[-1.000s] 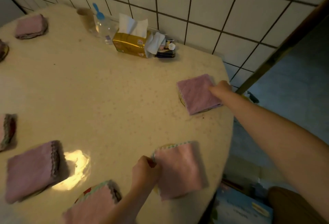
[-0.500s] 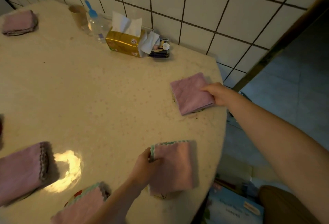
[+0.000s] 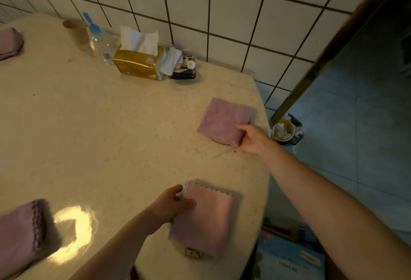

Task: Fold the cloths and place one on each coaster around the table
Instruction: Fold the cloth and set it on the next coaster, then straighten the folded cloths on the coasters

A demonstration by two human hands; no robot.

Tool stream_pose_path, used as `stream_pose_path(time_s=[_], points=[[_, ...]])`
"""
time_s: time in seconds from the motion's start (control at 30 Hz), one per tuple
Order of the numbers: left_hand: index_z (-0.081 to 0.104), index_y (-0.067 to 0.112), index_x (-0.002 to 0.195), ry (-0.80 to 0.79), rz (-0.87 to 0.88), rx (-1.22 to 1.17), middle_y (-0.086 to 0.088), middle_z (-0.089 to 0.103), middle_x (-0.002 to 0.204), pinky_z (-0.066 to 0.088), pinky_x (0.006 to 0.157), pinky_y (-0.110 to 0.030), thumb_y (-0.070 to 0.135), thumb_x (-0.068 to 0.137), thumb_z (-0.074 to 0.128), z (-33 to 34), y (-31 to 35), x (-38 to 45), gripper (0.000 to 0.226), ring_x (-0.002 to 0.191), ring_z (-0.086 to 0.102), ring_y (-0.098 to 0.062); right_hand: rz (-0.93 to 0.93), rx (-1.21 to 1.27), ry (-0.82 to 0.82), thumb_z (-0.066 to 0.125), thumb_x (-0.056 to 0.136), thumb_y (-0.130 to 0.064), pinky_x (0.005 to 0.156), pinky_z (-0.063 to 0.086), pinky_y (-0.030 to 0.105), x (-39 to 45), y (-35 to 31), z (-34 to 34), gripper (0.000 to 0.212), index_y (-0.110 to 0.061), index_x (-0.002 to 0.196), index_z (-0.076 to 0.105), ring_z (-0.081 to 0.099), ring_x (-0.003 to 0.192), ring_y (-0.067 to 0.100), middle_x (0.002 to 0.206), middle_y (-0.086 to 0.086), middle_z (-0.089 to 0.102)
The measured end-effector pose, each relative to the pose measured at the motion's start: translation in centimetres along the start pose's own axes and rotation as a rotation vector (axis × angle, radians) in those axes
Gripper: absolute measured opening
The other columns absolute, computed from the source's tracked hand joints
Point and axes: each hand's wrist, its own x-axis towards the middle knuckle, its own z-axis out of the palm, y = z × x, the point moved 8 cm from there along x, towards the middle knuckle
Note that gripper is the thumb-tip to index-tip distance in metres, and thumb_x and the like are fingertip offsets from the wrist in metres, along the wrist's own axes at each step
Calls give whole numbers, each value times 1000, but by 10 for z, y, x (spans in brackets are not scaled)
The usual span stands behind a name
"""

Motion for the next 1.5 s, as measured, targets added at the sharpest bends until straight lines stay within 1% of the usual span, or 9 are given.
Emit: stream_pose_path(time_s=[0.17, 0.3, 0.5, 0.7, 0.93, 1.13, 1.27, 1.37, 1.5], points=[[61, 11, 107, 18, -13, 14, -20, 69, 104, 54, 74, -47, 21, 70, 79, -2, -5, 3, 42, 95, 67, -36, -65, -216, 138, 52, 93, -9, 95, 48, 49, 3, -19, -1, 39, -8, 132, 46, 54, 117, 31, 126, 10, 55], [60, 12, 106, 57, 1, 94, -19, 69, 102, 54, 63, -37, 13, 80, 74, -6, -4, 5, 30, 89, 66, -33, -217, -519, 288, 51, 91, -7, 90, 51, 52, 6, -35, -9, 44, -11, 134, 43, 56, 112, 30, 129, 12, 53], [59, 18, 104, 140, 87, 248, -6, 69, 94, 50, 58, -27, 15, 78, 74, -10, 3, 3, 30, 84, 66, -22, -233, -552, 344, 64, 85, -18, 84, 53, 54, 8, -37, -29, 46, -11, 129, 50, 58, 109, 33, 127, 13, 56], [54, 30, 108, 357, 163, 410, 4, 62, 94, 50, 59, -25, 21, 75, 75, -27, 6, 0, 40, 80, 61, -15, -454, -1361, 629, 58, 88, -37, 78, 47, 39, -19, -56, -19, 69, -3, 139, 26, 58, 108, 36, 124, 19, 55], [49, 29, 118, 473, 194, 655, 7, 61, 98, 47, 60, -28, 30, 79, 68, -39, 11, -21, 43, 73, 60, -15, -483, -1537, 667, 52, 91, -24, 71, 43, 39, -55, -38, -12, 50, -5, 132, 31, 54, 108, 37, 129, 18, 44], [52, 26, 114, 613, 186, 615, 6, 63, 96, 55, 67, -36, 24, 83, 67, -109, -16, -63, 34, 73, 62, -14, -671, -1449, 370, 52, 88, -14, 80, 50, 41, -108, 31, 41, 29, -10, 117, 49, 56, 97, 25, 116, 8, 52], [56, 20, 109, 715, 184, 590, 1, 63, 91, 49, 62, -32, 14, 83, 66, -168, -32, -97, 28, 71, 61, -17, -768, -1298, 155, 53, 88, -8, 75, 49, 26, -151, 106, 86, 17, -15, 102, 58, 58, 86, 12, 99, 0, 60], [58, 16, 104, 784, 185, 563, -6, 66, 94, 52, 66, -36, 10, 82, 65, -215, -45, -126, 24, 73, 60, -21, -665, -1147, 50, 53, 88, -5, 66, 45, 17, -167, 182, 113, 17, -22, 90, 56, 55, 72, 3, 80, -11, 59], [58, 38, 79, 1015, 83, 954, 10, 64, 72, 48, 61, -25, 52, 60, 58, -287, -69, -176, 23, 68, 64, -16, -396, -1305, 61, 54, 84, -13, 72, 49, 29, -158, 277, 125, 14, -24, 90, 49, 57, 73, 13, 76, -11, 54]])
